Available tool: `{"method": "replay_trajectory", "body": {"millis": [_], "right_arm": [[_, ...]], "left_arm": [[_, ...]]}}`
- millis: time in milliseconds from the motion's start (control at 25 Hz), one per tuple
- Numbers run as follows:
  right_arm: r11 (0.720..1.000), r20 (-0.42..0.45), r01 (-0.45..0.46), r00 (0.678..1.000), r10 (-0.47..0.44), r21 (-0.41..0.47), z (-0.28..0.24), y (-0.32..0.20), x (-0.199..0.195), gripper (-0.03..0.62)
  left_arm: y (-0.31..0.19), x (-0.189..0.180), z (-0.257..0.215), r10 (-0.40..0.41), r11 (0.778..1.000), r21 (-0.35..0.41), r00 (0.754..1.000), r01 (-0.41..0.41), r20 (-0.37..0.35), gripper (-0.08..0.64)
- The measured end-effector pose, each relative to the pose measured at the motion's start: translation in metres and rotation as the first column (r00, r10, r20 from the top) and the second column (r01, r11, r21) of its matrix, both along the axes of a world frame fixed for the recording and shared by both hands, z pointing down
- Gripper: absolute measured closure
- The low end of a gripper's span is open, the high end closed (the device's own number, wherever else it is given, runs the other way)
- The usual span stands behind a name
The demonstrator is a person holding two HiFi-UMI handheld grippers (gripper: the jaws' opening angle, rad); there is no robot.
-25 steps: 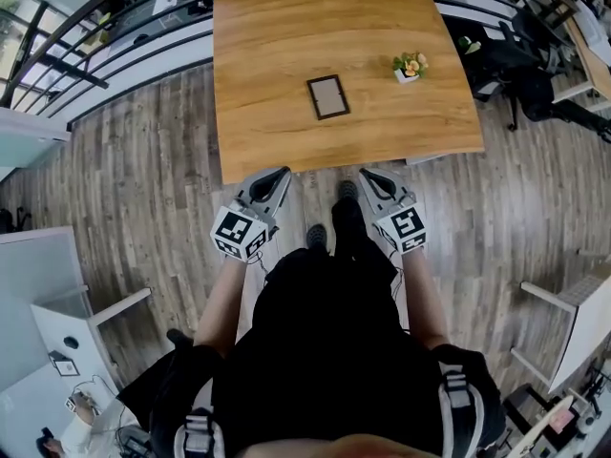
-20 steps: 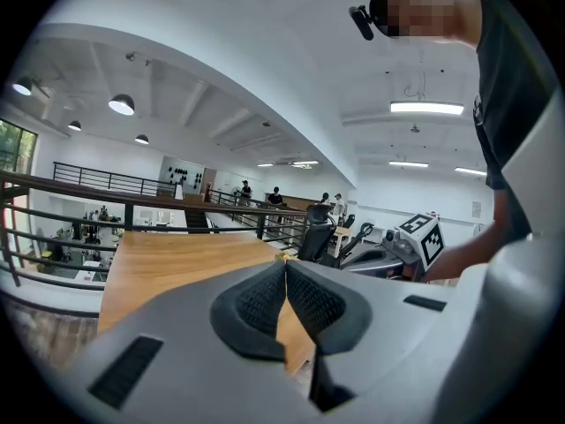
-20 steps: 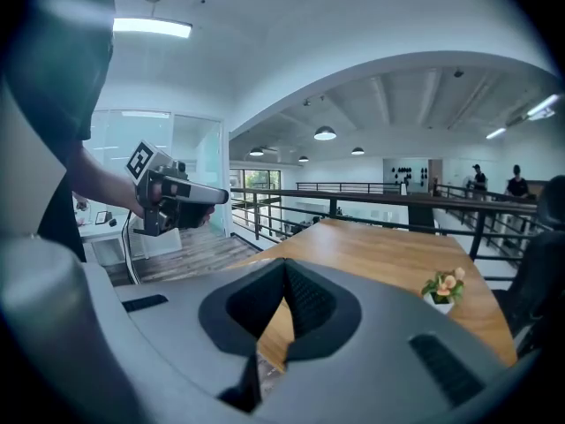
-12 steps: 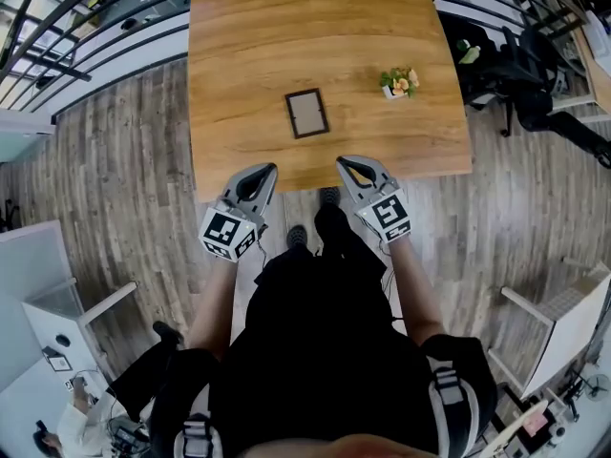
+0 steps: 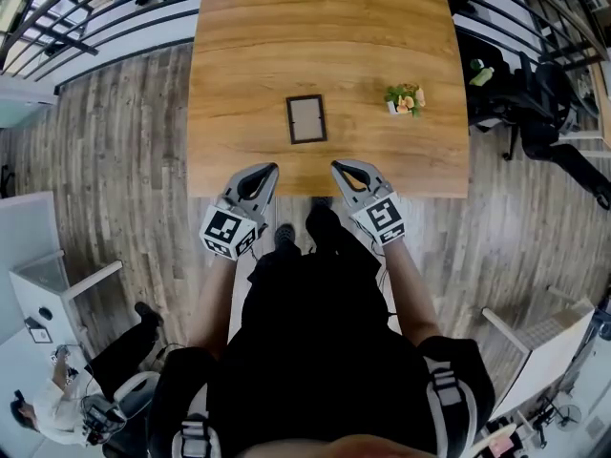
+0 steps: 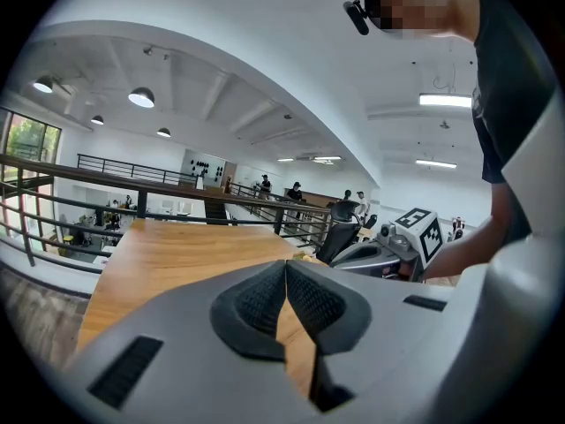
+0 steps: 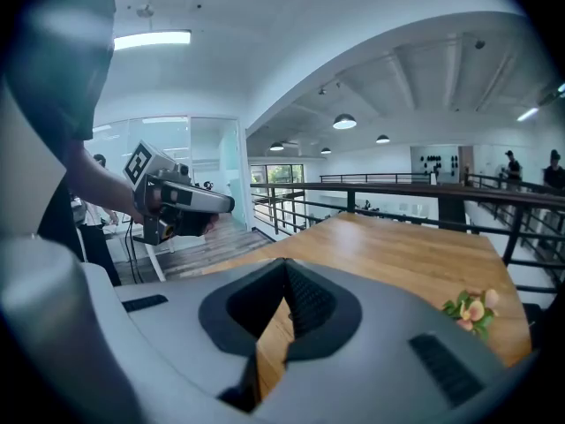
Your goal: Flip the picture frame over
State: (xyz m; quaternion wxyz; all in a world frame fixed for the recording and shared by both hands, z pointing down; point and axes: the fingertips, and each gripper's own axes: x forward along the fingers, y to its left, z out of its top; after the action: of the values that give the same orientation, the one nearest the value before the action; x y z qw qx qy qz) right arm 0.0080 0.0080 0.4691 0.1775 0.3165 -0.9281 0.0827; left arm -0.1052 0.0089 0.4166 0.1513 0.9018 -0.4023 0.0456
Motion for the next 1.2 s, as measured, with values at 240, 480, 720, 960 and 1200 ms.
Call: {"method": "replay_trajectory", "body": {"millis": [240,480,720,960,1200], "right_arm": [[0.996,-0.005,0.084,0.996,-0.084,-0.017,0.005,-0.014,0.004,0.584],[0.991,0.004,0.131,0.991,-0.131,-0.030,0.013,-0.025,0.017,0.584],[0.986,0.021,0.154,0.988,-0.153,-0.065,0.029,-0.031,0.027,0.584],[0.986,0.021,0.147,0.989,-0.146,-0.073,0.049,-0.040,0.023,0.584],[0.984,0.024,0.113,0.994,-0.111,-0.136,0.074,-0.050,0.010,0.584]], "left_arm": [[-0.009,0.011,0.007,-0.052,0.999,-0.016,0.999,0.052,0.015,0.540],[-0.019,0.024,0.012,-0.105,0.994,-0.021,0.994,0.106,0.031,0.540],[-0.028,0.031,0.017,-0.129,0.991,-0.013,0.988,0.131,0.080,0.540],[-0.037,0.026,0.031,-0.144,0.989,-0.023,0.982,0.148,0.125,0.539],[-0.040,0.027,0.052,-0.113,0.991,-0.061,0.985,0.122,0.129,0.538]]}}
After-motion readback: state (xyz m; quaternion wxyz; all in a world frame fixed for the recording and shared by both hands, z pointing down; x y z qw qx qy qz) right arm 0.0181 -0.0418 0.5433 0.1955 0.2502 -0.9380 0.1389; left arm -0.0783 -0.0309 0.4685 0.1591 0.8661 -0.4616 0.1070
